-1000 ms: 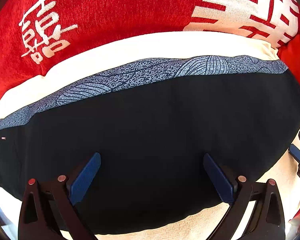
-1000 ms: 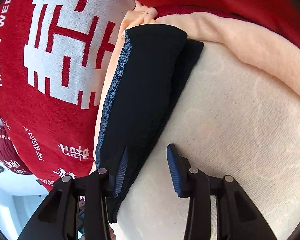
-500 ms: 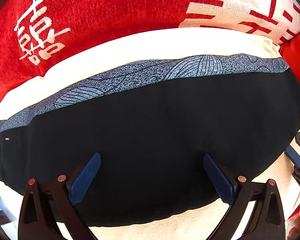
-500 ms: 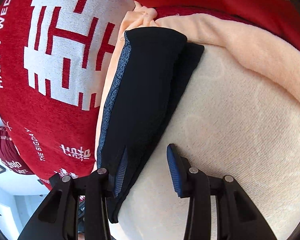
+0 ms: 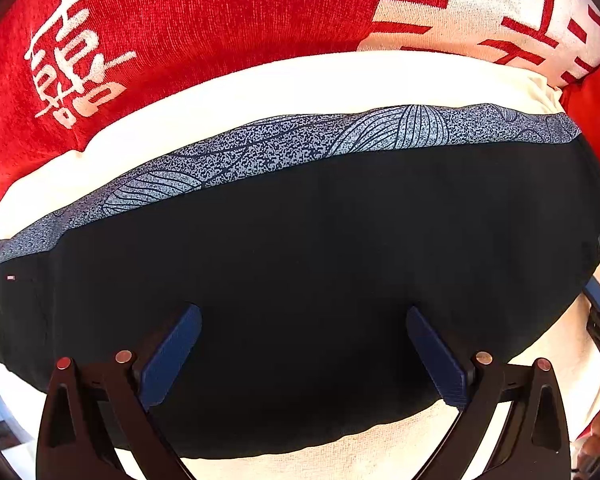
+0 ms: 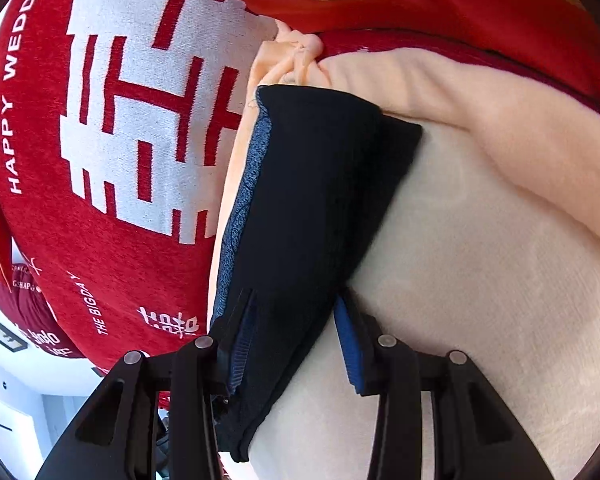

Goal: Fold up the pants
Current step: 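Lift the trouser end with the right gripper and fold it toward the left gripper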

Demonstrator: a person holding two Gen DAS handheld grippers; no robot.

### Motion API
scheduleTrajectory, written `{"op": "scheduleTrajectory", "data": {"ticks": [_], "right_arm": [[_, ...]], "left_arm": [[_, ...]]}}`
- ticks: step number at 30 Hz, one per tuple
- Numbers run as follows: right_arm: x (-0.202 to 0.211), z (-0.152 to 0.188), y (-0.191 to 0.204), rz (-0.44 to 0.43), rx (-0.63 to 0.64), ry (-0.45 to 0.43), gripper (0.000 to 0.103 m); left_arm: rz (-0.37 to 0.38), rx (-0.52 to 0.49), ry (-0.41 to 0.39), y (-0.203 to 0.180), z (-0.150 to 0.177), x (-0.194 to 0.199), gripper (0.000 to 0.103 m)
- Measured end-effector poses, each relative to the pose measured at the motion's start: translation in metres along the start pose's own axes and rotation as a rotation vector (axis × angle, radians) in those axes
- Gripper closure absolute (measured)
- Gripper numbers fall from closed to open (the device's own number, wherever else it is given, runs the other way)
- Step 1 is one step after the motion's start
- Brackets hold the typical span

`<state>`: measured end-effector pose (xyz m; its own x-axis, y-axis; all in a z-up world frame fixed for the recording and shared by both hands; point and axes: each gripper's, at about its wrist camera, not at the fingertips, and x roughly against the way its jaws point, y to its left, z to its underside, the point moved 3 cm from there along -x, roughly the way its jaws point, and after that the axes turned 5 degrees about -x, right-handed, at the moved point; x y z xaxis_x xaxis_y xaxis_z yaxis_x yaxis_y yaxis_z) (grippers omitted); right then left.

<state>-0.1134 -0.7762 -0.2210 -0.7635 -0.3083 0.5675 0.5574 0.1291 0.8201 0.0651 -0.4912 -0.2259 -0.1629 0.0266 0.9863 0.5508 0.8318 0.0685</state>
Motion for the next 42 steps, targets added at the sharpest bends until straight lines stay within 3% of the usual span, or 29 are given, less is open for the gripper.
{"op": "scheduleTrajectory", "data": {"ticks": [4, 10, 11, 12, 14, 16, 20, 22, 24, 26, 36, 42], "right_arm": [[-0.015, -0.008, 0.014, -0.011, 0.034, -0.018, 0.051], [-0.032, -0.019, 0.025, 0.032, 0.038, -0.041, 0.049], [-0.033, -0.019, 0.025, 0.040, 0.035, -0.034, 0.052], [-0.033, -0.020, 0.025, 0.067, 0.034, -0.023, 0.064], [-0.029, -0.021, 0.020, 0.067, 0.013, -0.008, 0.086], [-0.023, -0.020, 0.019, 0.032, -0.001, 0.005, 0.087], [-0.014, -0.013, 0.040, -0.035, 0.051, 0.008, 0.088], [-0.011, -0.009, 0.052, -0.049, 0.083, 0.012, 0.088], [-0.011, -0.005, 0.062, -0.041, 0.119, 0.022, 0.088], [-0.011, 0.001, 0.073, -0.024, 0.167, 0.027, 0.088], [-0.017, 0.044, 0.139, 0.081, 0.433, 0.044, 0.088], [-0.040, 0.094, 0.183, 0.177, 0.623, 0.058, 0.088]], "left_arm": [[0.001, 0.002, -0.010, 0.004, 0.000, -0.005, 0.000], [-0.003, -0.003, -0.014, 0.001, 0.000, -0.006, 0.000], [-0.004, -0.005, -0.015, 0.001, -0.001, -0.004, 0.000], [-0.009, -0.007, -0.019, 0.000, -0.002, -0.002, 0.000], [-0.005, -0.001, -0.034, 0.000, -0.005, 0.006, 0.022], [0.042, 0.023, -0.044, 0.002, -0.011, 0.015, 0.029], [0.119, 0.023, -0.127, -0.006, -0.024, 0.031, 0.029], [0.135, -0.010, -0.118, -0.021, -0.026, 0.021, 0.029], [0.180, 0.000, -0.036, -0.031, -0.022, -0.005, 0.029], [0.146, -0.030, -0.102, -0.040, -0.020, -0.003, 0.026], [0.174, -0.064, -0.146, -0.046, -0.015, 0.002, 0.026], [0.259, -0.096, -0.140, -0.030, -0.019, 0.005, 0.026]]}}
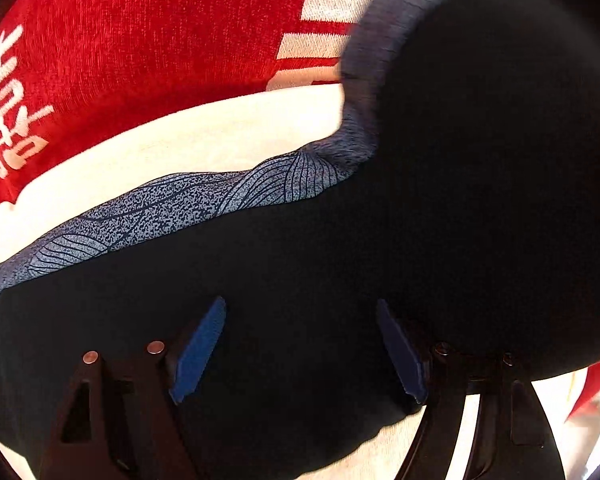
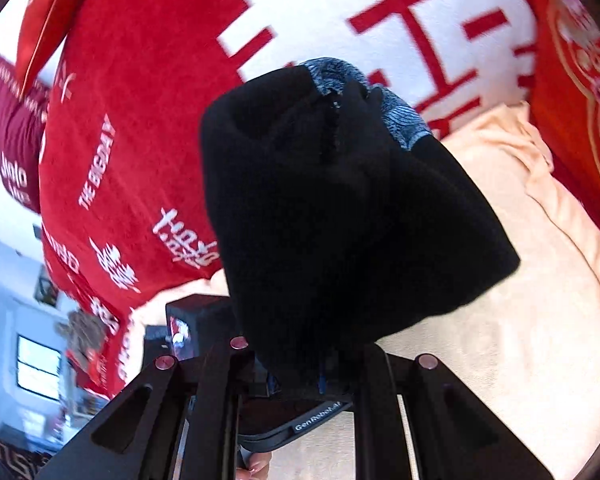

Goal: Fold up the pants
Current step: 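Lift the trouser end with the right gripper and fold it toward the left gripper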

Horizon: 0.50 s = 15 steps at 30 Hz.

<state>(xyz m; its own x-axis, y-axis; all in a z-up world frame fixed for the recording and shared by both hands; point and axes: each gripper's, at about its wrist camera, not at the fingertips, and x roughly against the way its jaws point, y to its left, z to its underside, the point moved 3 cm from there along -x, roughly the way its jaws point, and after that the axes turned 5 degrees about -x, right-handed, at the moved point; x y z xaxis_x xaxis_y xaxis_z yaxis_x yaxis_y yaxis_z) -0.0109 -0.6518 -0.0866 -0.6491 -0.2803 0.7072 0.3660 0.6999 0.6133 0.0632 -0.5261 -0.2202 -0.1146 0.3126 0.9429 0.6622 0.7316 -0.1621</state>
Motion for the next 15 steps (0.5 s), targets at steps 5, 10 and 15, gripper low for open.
{"op": "scheduleTrajectory", "data": {"ticks": [5, 10, 15], "right_arm": [[-0.027, 0.023, 0.056, 0.125, 0.161, 0.024, 0.085], [-0.100, 0.084, 0.112, 0.323, 0.401, 0.112, 0.076], [-0.183, 0.167, 0.144, 0.661, 0.767, 0.211, 0.061]], "left_arm": [[0.015, 0.129, -0.019, 0.061, 0.014, 0.044, 0.026], [-0.080, 0.171, -0.035, 0.157, 0.043, 0.087, 0.026], [-0.156, 0.257, 0.015, 0.242, 0.070, 0.099, 0.026]]}}
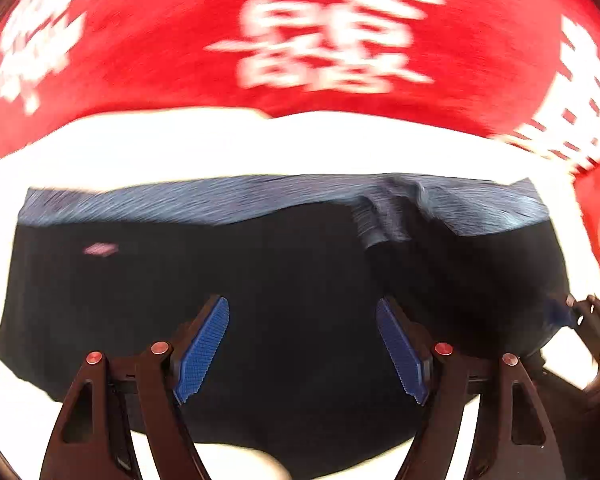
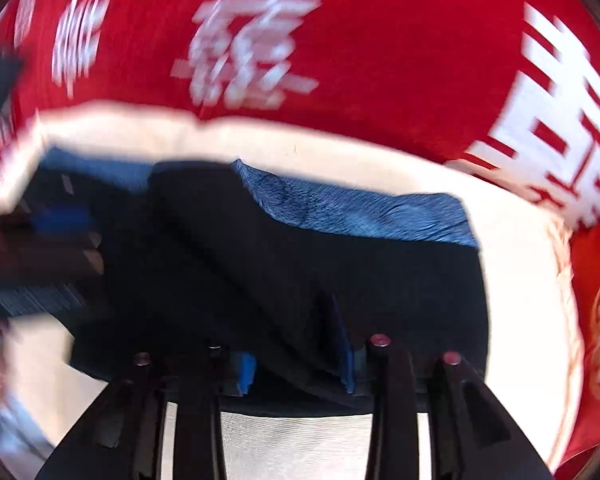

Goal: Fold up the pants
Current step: 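Lift the trouser end with the right gripper and fold it toward the left gripper, then lower the folded end onto the bundle and open the right gripper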

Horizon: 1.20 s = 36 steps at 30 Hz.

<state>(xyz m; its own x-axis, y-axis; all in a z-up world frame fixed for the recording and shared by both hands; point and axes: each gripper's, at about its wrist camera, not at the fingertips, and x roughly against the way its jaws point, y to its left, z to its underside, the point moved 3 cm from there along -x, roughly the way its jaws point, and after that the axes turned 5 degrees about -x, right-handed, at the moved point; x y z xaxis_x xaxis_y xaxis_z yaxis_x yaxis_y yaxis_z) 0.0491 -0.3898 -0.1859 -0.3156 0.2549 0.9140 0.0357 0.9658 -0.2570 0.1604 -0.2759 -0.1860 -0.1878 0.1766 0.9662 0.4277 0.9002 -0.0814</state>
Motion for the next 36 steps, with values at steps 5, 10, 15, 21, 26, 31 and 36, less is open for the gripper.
{"op": "scheduleTrajectory", "data": {"ticks": [5, 10, 15, 21, 26, 31, 36], "right_arm": [[0.035, 0.016, 0.031, -0.016, 0.139, -0.047, 0.047], [0.050, 0.021, -0.032, -0.452, -0.351, 0.053, 0.047], [0.010, 0.044, -0.086, -0.784, -0.943, 0.141, 0.047], [-0.011, 0.049, -0.088, -0.905, -1.092, 0.126, 0.047], [-0.033, 0.061, -0.087, -0.972, -1.248, 0.184, 0.048], [-0.054, 0.059, -0.096, -1.026, -1.347, 0.245, 0.098], [-0.018, 0.040, -0.092, -1.048, -1.153, 0.199, 0.099]], "left_arm": [[0.009, 0.047, 0.021, 0.042, 0.003, 0.005, 0.026], [0.157, 0.014, 0.041, 0.022, 0.008, 0.021, 0.026], [0.328, -0.046, 0.105, -0.009, -0.004, 0.016, 0.026], [0.357, -0.063, 0.181, -0.045, -0.003, -0.002, 0.026], [0.366, -0.093, 0.193, -0.062, -0.003, -0.011, 0.026], [0.363, -0.112, 0.199, -0.079, 0.001, -0.017, 0.040], [0.367, -0.120, 0.121, -0.076, 0.002, 0.020, 0.040]]}}
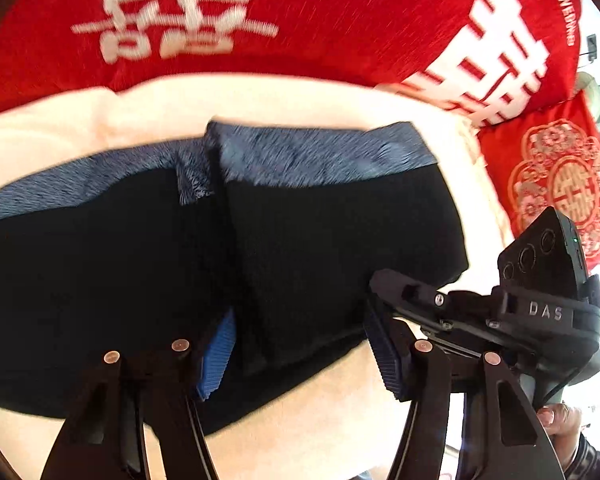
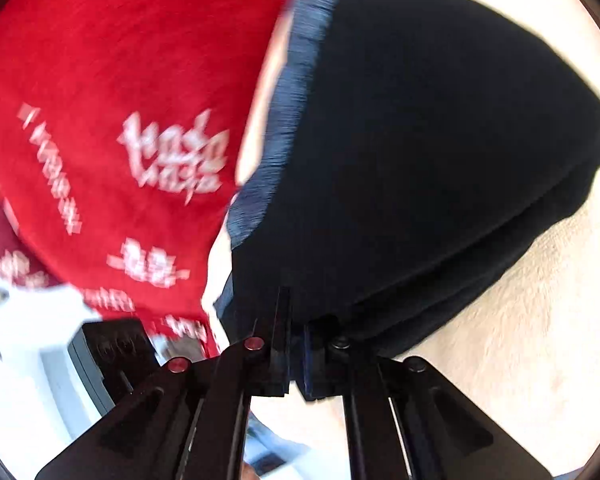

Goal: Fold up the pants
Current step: 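Lower the folded end onto the bundle and open the right gripper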

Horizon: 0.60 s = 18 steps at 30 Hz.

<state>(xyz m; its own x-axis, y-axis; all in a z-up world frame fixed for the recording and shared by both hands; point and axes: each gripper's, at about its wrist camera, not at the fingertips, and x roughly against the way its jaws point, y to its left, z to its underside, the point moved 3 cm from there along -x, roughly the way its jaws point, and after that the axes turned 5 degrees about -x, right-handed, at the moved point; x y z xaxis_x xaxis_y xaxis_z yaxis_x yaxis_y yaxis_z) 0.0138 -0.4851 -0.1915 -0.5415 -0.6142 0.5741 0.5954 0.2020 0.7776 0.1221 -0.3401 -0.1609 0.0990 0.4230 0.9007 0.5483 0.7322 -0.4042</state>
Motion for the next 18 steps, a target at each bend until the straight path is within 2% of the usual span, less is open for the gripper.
{"op": "scheduleTrajectory", "data": {"ticks": [2, 3, 6, 9, 10, 13, 14, 15, 18], "right_arm": [[-0.007, 0.006, 0.000, 0.046, 0.019, 0.026, 0.098], [-0.016, 0.008, -0.004, 0.104, 0.041, 0.037, 0.098], [-0.040, 0.005, -0.014, 0.162, 0.062, 0.047, 0.099], [-0.044, 0.001, -0.005, 0.187, 0.111, 0.073, 0.096], [-0.044, 0.003, 0.005, 0.219, 0.174, 0.111, 0.093], [-0.035, 0.009, 0.030, 0.262, 0.284, 0.182, 0.068], [-0.025, 0.007, 0.038, 0.265, 0.322, 0.168, 0.060], [-0.008, 0.000, 0.049, 0.254, 0.367, 0.120, 0.058], [0.030, -0.036, 0.062, 0.240, 0.393, -0.024, 0.061]], "left_arm": [[-0.050, 0.002, -0.019, 0.003, 0.009, 0.007, 0.040], [-0.085, 0.011, -0.019, 0.008, 0.013, 0.005, 0.040], [-0.163, 0.079, 0.034, 0.031, 0.022, -0.010, 0.040], [-0.161, 0.128, 0.018, 0.045, 0.026, -0.006, 0.040], [-0.177, 0.122, 0.010, 0.045, 0.025, -0.002, 0.036], [-0.243, 0.087, -0.021, 0.040, 0.021, 0.012, 0.033], [-0.249, 0.077, -0.035, 0.036, 0.016, 0.019, 0.033], [-0.250, 0.073, -0.048, 0.033, 0.012, 0.023, 0.033], [-0.242, 0.069, -0.082, 0.023, -0.007, 0.035, 0.033]]}}
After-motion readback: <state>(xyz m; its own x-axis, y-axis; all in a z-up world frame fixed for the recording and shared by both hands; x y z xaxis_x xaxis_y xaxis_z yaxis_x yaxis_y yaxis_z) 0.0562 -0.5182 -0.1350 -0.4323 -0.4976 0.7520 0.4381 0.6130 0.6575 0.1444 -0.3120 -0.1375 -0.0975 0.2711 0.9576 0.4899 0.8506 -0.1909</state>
